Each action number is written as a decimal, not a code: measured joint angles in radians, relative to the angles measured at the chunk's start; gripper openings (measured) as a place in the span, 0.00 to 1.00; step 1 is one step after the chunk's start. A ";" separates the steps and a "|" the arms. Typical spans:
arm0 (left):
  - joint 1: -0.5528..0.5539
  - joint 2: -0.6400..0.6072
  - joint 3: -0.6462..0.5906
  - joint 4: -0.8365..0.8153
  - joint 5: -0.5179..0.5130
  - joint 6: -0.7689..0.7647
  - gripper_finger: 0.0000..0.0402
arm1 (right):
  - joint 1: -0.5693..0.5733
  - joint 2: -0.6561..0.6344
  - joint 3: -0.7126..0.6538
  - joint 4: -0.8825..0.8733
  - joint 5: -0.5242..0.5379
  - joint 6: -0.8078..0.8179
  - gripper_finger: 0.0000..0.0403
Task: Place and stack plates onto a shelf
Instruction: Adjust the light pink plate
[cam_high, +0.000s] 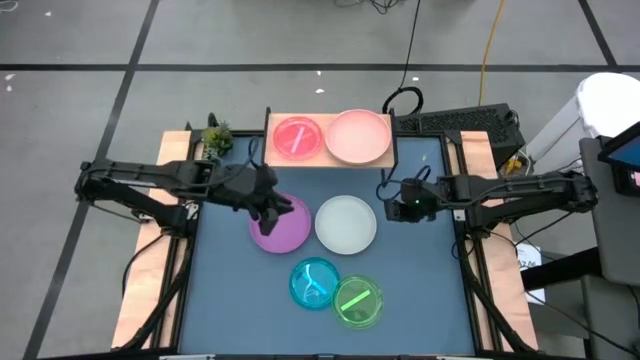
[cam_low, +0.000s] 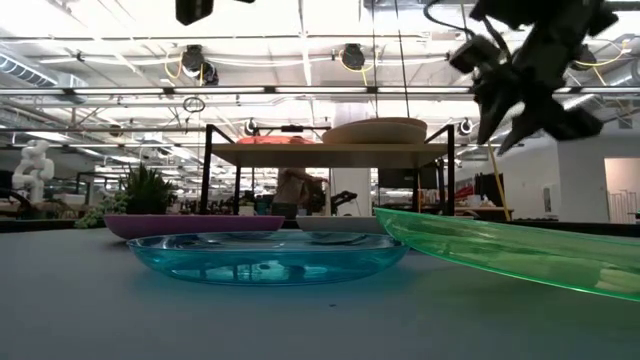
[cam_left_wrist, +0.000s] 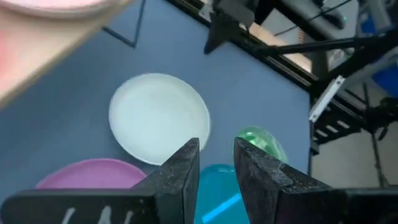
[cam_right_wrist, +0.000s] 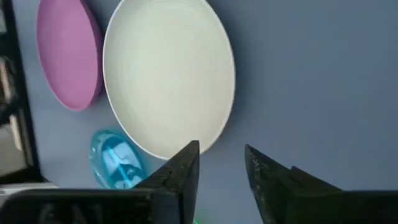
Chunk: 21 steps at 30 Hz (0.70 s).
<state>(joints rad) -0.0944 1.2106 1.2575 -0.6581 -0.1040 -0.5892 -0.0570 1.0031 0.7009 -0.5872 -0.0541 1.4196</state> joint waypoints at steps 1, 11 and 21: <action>0.000 -0.010 0.000 -0.021 -0.009 0.000 0.26 | 0.000 0.000 -0.027 0.043 0.000 0.013 0.30; 0.001 -0.031 -0.001 -0.060 -0.040 0.047 0.26 | 0.000 0.000 -0.205 0.257 0.068 0.087 0.37; -0.001 -0.019 0.000 -0.055 -0.056 0.026 0.26 | 0.000 -0.009 -0.114 0.571 0.157 0.042 0.32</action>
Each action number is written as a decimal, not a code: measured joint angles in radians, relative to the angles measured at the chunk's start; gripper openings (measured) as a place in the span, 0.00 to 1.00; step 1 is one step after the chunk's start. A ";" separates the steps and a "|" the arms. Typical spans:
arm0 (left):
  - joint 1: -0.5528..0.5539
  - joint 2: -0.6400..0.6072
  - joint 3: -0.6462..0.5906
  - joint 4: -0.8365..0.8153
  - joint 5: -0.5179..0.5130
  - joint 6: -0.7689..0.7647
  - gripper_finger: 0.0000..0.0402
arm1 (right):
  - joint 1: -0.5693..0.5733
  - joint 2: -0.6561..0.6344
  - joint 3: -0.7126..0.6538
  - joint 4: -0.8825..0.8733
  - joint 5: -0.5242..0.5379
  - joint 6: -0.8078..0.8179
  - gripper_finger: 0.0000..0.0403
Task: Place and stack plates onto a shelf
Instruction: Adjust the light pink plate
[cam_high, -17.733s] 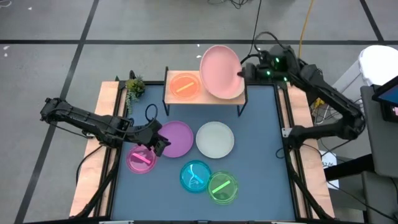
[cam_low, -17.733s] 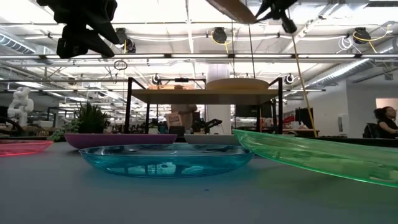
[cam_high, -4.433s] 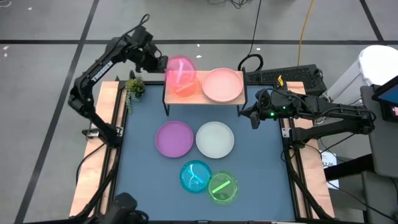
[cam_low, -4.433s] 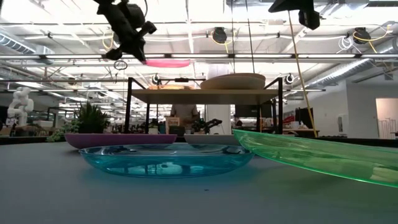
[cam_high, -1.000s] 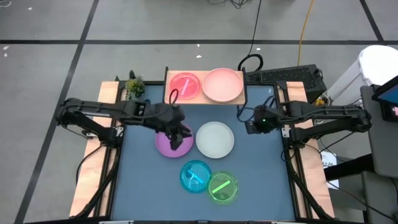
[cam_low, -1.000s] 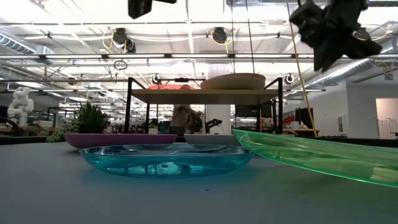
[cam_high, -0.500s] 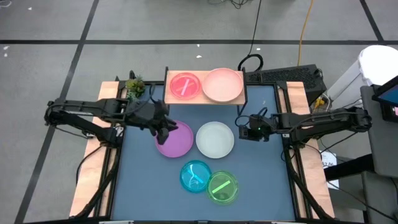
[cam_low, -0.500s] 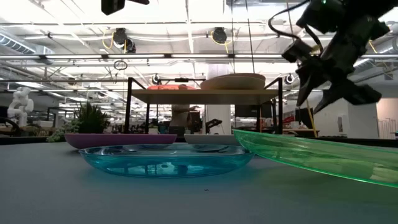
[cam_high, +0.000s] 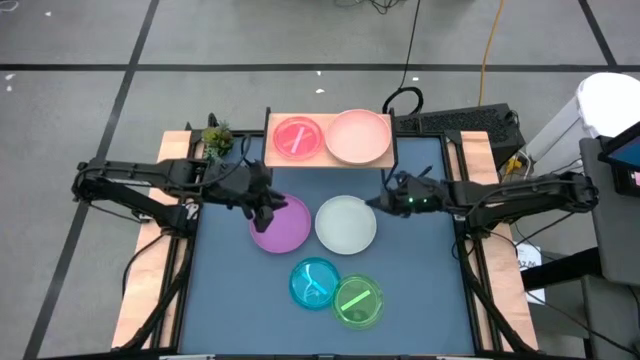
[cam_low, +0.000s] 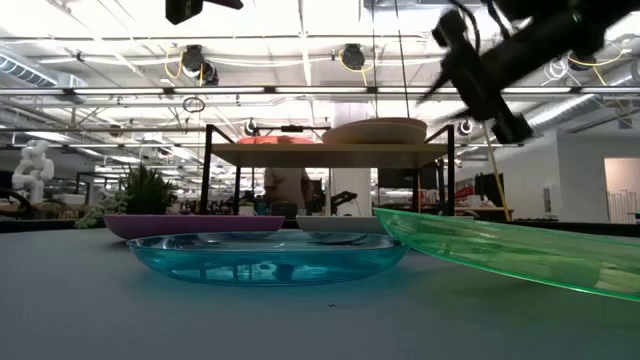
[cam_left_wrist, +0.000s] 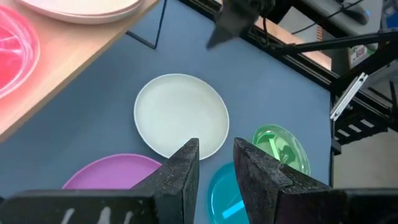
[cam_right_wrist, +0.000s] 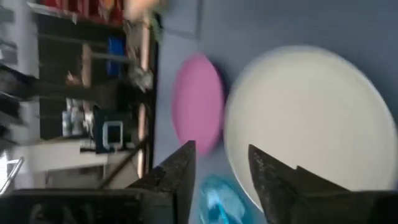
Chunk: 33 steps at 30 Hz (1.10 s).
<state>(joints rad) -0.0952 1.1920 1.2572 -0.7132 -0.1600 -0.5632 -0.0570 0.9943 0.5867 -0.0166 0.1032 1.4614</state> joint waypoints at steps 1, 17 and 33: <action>-0.001 0.002 0.000 -0.001 0.000 0.000 0.26 | 0.000 0.001 0.039 -0.029 0.027 -0.016 0.30; 0.004 0.001 0.000 0.000 -0.029 0.046 0.26 | -0.458 0.035 0.342 -0.340 0.055 -0.610 0.00; 0.004 0.001 0.000 0.000 -0.034 0.034 0.26 | -0.631 0.171 0.335 -0.321 -0.081 -0.778 0.00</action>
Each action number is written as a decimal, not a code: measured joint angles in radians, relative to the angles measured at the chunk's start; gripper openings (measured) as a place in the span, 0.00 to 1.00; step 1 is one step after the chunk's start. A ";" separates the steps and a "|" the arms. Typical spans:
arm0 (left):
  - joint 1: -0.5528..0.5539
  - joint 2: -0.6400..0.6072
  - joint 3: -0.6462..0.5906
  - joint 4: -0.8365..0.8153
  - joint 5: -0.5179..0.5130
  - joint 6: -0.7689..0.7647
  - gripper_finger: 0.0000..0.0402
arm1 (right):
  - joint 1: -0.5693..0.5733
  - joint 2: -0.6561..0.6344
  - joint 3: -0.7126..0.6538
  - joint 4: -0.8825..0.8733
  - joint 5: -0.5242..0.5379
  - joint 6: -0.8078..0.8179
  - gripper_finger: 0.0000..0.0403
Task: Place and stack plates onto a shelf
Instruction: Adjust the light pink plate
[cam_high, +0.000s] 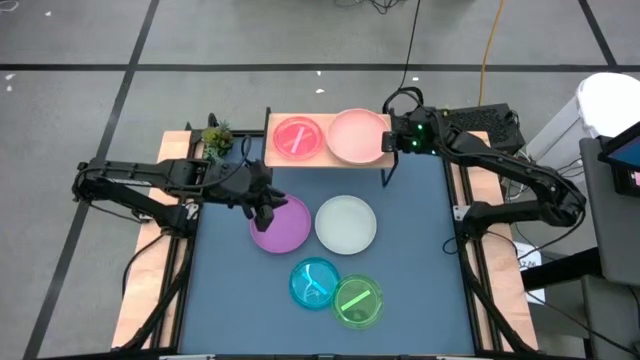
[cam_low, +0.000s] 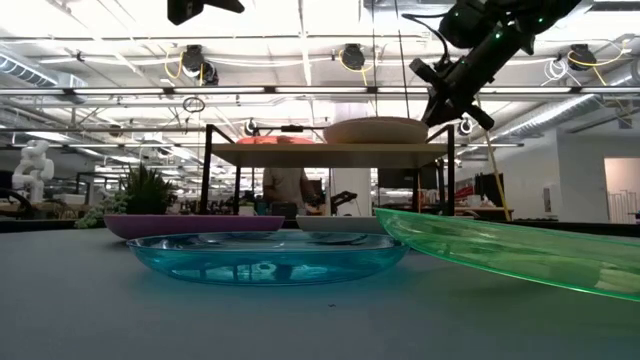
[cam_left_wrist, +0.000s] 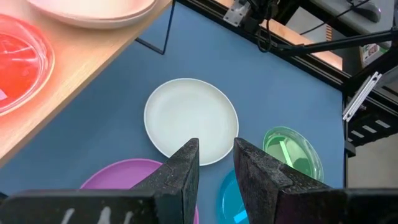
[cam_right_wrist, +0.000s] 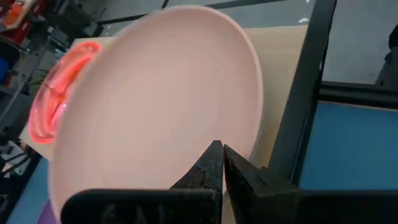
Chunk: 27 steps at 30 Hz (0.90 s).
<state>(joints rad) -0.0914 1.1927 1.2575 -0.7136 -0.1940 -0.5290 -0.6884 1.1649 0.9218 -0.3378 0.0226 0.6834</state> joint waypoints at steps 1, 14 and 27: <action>0.000 0.000 0.000 0.000 0.000 0.000 0.26 | 0.000 0.001 0.000 0.001 0.000 0.000 0.00; 0.000 0.000 0.000 -0.001 -0.001 0.013 0.26 | -0.001 -0.058 0.000 0.012 0.011 -0.039 0.00; 0.000 0.000 0.000 -0.001 -0.001 0.022 0.26 | -0.018 -0.022 0.000 -0.026 0.002 -0.157 0.00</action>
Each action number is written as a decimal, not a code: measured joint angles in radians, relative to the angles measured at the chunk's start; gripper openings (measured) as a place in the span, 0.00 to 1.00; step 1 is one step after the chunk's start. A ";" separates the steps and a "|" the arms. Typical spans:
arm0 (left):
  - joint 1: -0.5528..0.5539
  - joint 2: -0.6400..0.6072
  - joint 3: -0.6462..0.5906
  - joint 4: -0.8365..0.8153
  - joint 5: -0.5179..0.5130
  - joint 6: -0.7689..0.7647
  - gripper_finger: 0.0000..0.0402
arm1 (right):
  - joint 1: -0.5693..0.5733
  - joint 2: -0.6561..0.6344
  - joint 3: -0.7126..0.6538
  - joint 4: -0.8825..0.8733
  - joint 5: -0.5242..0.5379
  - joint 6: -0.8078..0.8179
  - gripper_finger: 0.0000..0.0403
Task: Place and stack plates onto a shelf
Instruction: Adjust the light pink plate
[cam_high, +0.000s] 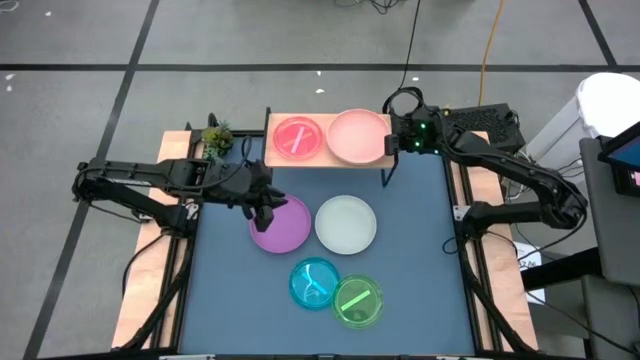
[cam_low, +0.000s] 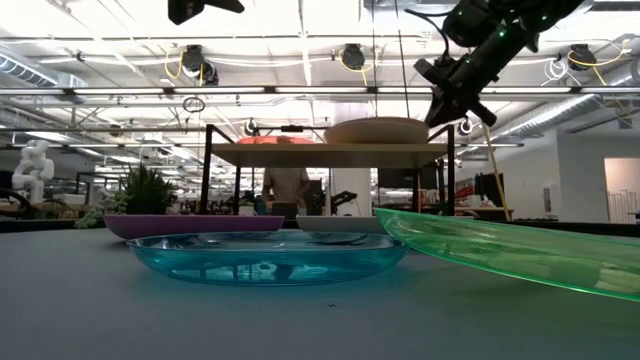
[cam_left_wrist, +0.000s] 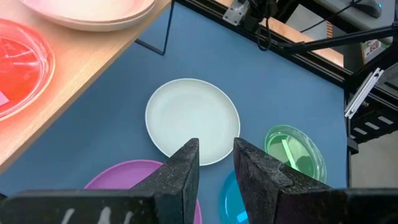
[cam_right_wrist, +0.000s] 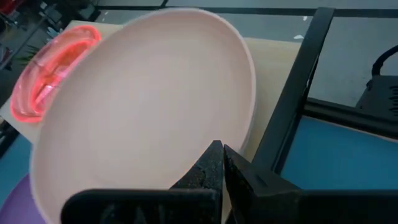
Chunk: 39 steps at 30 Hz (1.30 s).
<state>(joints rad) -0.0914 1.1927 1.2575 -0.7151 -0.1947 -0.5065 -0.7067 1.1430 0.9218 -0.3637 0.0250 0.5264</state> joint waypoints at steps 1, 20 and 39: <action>0.000 0.000 0.000 0.000 0.000 -0.001 0.26 | 0.000 0.000 0.000 0.000 0.000 0.000 0.00; 0.000 0.000 0.000 0.000 -0.016 -0.013 0.26 | 0.000 -0.034 0.000 -0.028 0.003 -0.111 0.00; 0.000 0.000 0.000 -0.001 -0.017 -0.049 0.26 | 0.013 -0.101 0.000 -0.016 -0.031 -0.071 0.00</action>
<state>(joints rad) -0.0914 1.1927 1.2579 -0.7158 -0.2115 -0.5552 -0.6935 1.0418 0.9217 -0.3802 -0.0062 0.4555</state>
